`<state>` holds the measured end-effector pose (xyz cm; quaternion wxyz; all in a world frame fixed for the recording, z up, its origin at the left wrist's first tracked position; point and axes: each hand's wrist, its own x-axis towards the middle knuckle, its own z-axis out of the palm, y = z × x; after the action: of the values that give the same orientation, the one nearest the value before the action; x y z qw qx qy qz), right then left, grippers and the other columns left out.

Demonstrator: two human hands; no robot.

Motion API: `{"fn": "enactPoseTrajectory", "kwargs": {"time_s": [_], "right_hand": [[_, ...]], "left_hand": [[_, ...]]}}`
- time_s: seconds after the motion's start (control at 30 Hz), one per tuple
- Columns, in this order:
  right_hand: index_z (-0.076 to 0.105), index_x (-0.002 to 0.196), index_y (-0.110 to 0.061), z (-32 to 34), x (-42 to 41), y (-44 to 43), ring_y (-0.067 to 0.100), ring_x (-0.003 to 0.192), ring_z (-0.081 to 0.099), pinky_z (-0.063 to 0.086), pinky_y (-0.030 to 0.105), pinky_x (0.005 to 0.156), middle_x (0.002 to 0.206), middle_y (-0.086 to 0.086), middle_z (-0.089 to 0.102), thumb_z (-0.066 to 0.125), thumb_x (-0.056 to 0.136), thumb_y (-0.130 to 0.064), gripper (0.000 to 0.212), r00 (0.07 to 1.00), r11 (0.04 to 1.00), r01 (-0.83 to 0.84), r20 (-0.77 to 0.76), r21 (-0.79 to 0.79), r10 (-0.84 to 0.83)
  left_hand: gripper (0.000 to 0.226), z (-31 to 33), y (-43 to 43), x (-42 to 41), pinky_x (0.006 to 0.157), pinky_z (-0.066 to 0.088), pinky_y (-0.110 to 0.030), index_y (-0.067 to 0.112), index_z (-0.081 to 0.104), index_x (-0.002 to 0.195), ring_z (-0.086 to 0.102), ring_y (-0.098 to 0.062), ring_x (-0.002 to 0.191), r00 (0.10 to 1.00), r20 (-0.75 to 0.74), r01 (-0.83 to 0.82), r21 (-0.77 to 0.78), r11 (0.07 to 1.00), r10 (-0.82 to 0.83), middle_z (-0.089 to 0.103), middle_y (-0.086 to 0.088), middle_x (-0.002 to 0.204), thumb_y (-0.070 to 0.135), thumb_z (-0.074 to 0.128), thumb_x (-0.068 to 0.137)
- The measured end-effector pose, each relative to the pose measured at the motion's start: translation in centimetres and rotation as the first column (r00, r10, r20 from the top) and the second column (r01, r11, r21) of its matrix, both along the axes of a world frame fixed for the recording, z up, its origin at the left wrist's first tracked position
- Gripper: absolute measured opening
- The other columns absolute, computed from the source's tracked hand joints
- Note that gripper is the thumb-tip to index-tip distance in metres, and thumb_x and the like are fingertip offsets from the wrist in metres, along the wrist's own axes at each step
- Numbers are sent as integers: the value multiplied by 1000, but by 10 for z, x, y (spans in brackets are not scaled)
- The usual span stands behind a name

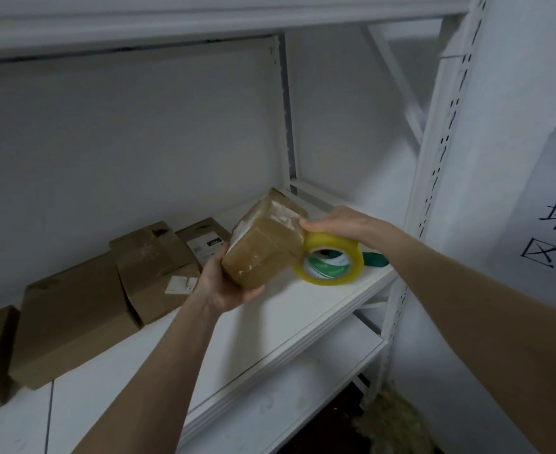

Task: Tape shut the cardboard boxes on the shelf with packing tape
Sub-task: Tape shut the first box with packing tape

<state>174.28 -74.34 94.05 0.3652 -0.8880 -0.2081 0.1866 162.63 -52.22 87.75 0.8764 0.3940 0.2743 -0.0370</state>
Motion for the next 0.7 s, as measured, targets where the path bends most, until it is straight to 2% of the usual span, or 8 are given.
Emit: {"fn": "enactPoseTrajectory", "kwargs": {"time_s": [0.13,0.23,0.3,0.43,0.5,0.6,0.63,0.7], "right_hand": [[66,90,-18,16,2,11,13,73,61,44,25,58,84,0,66,65,76,-69,53,1000,1000,-19,-13,14,19],[63,84,-20,18,3,23,15,75,60,46,28,62,83,-1,64,68,71,-71,52,996,984,-52,59,-167,63],[60,80,-22,14,2,33,19,78,63,51,31,71,88,2,65,71,68,-70,51,995,967,-42,76,-251,63],[63,97,-22,12,2,55,25,92,62,50,34,80,104,2,64,65,56,-81,73,981,911,16,184,-413,66],[62,110,-23,13,-3,66,27,99,61,50,36,84,112,2,63,64,52,-82,83,974,876,41,216,-480,73],[61,115,-23,10,-7,81,28,102,59,47,33,81,115,5,61,65,62,-78,76,970,855,62,231,-515,69],[61,117,-23,9,-7,84,28,104,59,47,34,84,117,5,61,65,62,-78,77,972,865,52,222,-499,69],[59,123,-25,10,-7,83,28,110,57,47,40,94,125,4,59,64,59,-81,85,983,893,-24,151,-449,103]], "left_hand": [[41,-11,-9,-5,86,52,-51,16,65,113,62,-30,97,996,-72,63,157,986,-52,66,-13,109,45,44,97],[19,-14,-17,-4,75,54,-34,14,61,111,62,-23,87,997,-47,-14,672,741,62,66,-8,100,21,48,99],[23,-6,-18,-1,77,53,-34,14,66,106,65,-24,91,987,62,-139,782,607,147,70,-9,102,10,45,98],[33,29,-12,-10,87,51,-41,20,61,106,63,-26,95,998,15,32,666,745,-57,65,-10,106,47,45,97],[62,42,-16,-9,102,42,-39,23,48,133,54,-27,118,954,-101,238,827,509,-282,54,-6,132,62,53,85],[93,46,-25,4,110,28,-37,16,22,150,24,-30,141,905,-369,356,929,-101,-212,27,-13,152,55,68,78],[95,46,-27,9,111,27,-40,17,21,150,20,-33,142,894,-417,385,902,-196,-163,22,-17,152,55,69,77],[91,44,-22,16,109,33,-41,18,29,146,26,-33,139,886,-441,413,891,-191,-145,28,-19,149,52,72,73]]}}
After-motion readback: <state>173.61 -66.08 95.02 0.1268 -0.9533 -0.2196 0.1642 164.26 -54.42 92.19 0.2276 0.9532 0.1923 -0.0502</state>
